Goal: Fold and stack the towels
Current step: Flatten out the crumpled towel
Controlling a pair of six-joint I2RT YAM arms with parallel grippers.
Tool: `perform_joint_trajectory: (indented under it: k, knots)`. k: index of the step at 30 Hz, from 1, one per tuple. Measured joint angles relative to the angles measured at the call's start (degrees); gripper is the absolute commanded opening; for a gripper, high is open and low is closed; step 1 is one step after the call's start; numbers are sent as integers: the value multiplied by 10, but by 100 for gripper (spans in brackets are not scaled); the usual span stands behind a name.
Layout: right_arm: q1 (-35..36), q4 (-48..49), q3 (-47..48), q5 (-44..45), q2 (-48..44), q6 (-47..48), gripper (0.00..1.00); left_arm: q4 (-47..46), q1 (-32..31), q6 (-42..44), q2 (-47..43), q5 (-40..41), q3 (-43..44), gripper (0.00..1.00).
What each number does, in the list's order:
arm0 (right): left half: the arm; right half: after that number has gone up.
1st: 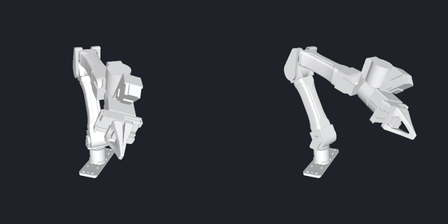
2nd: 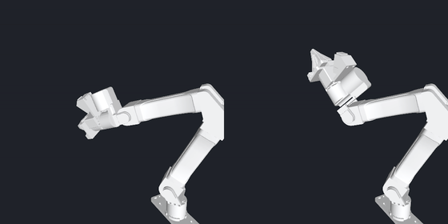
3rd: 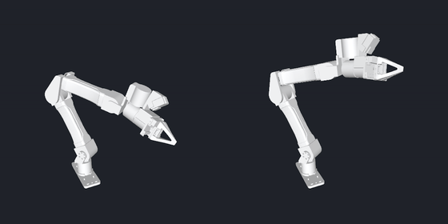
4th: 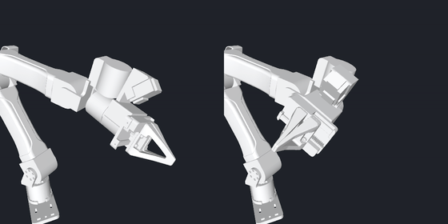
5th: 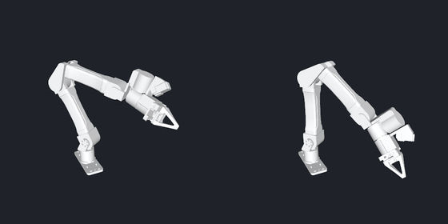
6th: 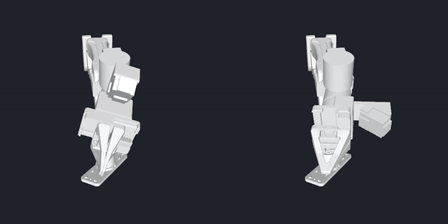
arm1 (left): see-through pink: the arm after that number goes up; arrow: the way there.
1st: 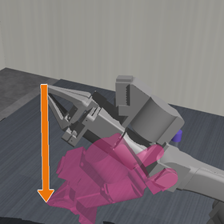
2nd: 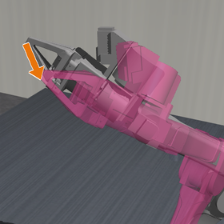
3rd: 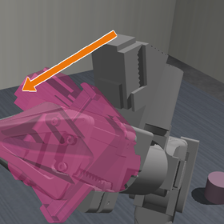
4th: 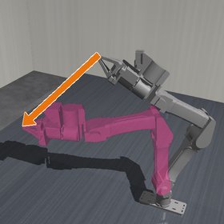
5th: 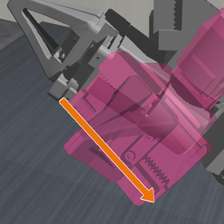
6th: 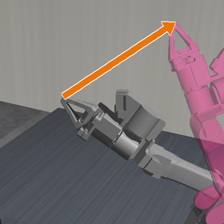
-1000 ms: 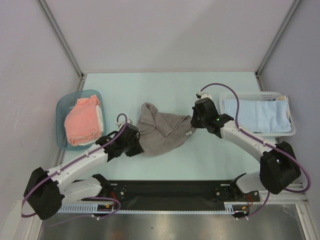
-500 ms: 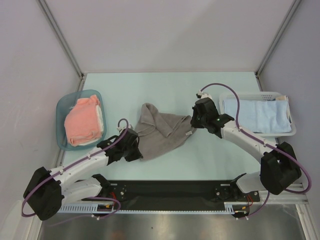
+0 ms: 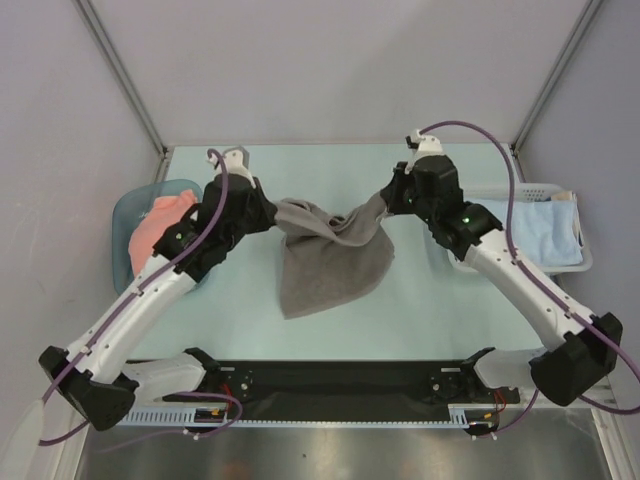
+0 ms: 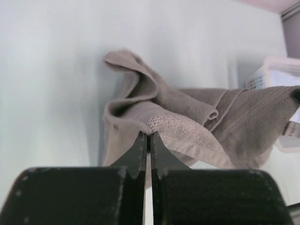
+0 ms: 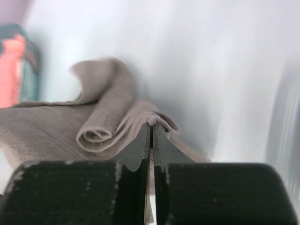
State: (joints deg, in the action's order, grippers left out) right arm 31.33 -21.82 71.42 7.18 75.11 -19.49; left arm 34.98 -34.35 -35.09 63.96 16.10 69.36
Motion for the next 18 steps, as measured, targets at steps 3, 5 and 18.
perform_joint_trajectory:
  k: [3,5,18]
  knots:
    - [9,0,36,-1,-31,23,0,25,-18,41,8,31,68,0]
    - [16,1,57,-1,-49,38,0,43,-29,66,9,47,114,0]
    - [43,-10,131,-21,-124,84,0,98,-58,148,-27,57,284,0]
